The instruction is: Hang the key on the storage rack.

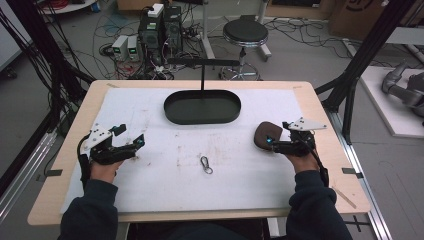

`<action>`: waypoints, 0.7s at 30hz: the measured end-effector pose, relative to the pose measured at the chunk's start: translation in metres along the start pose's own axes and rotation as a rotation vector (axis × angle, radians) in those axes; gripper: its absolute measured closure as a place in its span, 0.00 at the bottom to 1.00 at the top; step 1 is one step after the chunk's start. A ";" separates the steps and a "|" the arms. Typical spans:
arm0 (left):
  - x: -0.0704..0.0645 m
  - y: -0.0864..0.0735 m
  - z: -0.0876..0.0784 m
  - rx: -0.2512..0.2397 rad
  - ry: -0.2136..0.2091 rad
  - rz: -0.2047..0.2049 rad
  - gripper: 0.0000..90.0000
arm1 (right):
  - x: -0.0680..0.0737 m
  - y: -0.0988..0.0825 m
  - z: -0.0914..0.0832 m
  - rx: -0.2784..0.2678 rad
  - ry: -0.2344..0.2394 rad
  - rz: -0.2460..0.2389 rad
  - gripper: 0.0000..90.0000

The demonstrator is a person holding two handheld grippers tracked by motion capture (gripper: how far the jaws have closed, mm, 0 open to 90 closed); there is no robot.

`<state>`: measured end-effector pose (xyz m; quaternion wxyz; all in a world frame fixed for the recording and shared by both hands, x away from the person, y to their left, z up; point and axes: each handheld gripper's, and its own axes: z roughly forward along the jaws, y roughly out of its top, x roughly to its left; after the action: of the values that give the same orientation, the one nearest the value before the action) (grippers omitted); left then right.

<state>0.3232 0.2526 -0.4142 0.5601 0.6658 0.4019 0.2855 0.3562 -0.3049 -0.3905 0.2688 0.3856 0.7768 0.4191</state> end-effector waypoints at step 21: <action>-0.001 -0.003 0.002 0.030 -0.011 -0.005 0.22 | 0.043 0.019 0.010 -0.039 0.127 -0.054 0.22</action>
<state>0.3238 0.2514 -0.4176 0.5530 0.6748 0.4045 0.2743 0.3468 -0.2582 -0.3838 0.2376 0.3316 0.7942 0.4504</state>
